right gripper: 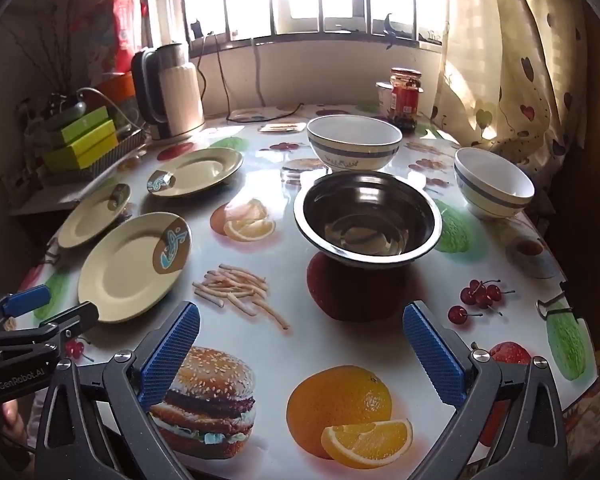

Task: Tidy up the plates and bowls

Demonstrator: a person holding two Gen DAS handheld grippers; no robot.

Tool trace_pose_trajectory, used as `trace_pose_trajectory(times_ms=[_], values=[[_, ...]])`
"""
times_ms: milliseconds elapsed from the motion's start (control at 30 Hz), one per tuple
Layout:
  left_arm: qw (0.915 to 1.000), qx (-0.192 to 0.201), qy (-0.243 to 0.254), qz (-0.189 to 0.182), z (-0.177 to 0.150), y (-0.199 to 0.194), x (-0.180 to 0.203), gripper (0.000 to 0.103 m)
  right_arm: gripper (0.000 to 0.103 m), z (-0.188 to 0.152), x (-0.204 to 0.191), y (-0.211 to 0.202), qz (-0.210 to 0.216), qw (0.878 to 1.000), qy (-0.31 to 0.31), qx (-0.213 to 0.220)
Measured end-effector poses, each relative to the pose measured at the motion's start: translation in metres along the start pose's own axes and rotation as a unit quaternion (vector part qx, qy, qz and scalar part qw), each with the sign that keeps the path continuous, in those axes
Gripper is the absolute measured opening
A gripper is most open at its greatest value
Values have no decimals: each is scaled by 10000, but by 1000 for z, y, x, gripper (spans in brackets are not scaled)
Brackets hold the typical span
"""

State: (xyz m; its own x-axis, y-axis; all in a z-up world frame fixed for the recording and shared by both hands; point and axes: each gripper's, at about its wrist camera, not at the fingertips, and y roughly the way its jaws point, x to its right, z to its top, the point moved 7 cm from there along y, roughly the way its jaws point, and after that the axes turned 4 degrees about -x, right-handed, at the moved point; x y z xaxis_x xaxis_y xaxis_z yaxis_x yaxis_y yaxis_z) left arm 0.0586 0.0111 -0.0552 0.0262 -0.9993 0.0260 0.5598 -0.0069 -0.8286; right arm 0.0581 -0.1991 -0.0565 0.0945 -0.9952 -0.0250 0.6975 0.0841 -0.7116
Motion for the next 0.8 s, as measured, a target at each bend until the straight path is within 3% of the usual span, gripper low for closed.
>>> trace_pose_trajectory(times_ms=[333,800], values=[[9999,-126,-58,8,2,7,0,83,103,4,-9,8,104,9998,-173,10],[10000,-7,50,31,0,2,6,83,103,-2,-5,10,93,9998,37,-143]])
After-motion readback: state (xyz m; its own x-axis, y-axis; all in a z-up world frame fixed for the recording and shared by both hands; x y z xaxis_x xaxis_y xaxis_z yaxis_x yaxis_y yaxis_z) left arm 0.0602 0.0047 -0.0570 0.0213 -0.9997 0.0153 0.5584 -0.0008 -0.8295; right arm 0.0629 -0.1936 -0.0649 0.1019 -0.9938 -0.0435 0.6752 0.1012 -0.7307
